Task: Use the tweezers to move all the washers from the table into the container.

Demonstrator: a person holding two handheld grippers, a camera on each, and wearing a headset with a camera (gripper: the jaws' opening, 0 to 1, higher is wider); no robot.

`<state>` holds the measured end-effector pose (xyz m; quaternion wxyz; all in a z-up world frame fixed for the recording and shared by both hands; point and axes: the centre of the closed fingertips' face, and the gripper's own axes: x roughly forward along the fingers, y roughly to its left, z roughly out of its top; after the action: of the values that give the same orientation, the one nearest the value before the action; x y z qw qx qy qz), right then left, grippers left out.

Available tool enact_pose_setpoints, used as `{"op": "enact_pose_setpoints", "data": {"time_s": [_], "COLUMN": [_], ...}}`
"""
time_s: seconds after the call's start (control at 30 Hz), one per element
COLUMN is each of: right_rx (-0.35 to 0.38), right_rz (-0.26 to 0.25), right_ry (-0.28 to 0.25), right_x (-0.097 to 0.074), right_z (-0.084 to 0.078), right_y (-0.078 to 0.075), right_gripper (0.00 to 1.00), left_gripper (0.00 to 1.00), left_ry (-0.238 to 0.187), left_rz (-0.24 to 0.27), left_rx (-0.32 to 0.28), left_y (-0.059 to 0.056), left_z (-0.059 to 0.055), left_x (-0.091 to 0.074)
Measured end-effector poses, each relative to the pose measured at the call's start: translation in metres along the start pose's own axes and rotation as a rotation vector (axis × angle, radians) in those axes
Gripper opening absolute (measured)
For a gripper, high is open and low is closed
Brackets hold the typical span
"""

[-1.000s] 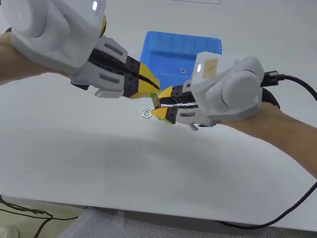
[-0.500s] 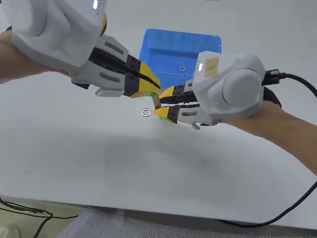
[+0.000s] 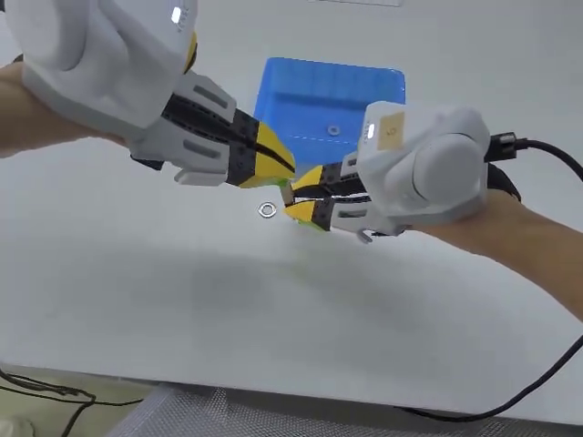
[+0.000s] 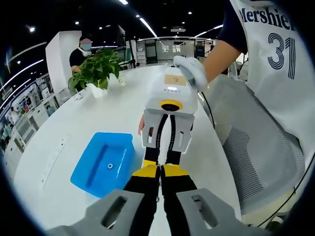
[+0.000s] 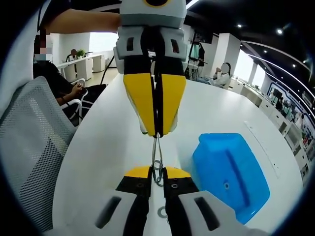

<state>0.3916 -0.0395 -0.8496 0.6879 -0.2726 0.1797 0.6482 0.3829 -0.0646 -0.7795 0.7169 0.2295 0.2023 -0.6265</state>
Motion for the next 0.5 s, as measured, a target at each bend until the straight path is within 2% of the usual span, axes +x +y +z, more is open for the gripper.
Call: {"op": "enact_pose_setpoints", "data": {"time_s": [0.3, 0.5], "right_rx": [-0.025, -0.032], "right_rz": [-0.002, -0.010], "right_ry": [0.002, -0.007], "right_x": [-0.0004, -0.0040], "right_z": [-0.0002, 0.0048], "right_y": [0.0007, -0.0024], "right_gripper": [0.09, 0.09], "left_gripper": [0.05, 0.05], "left_ry": [-0.007, -0.012], "left_rz": [-0.003, 0.005], "left_rx": [-0.019, -0.013], "left_y": [-0.0011, -0.0008], "left_z": [0.0005, 0.0066], "left_x": [-0.0014, -0.0063]}}
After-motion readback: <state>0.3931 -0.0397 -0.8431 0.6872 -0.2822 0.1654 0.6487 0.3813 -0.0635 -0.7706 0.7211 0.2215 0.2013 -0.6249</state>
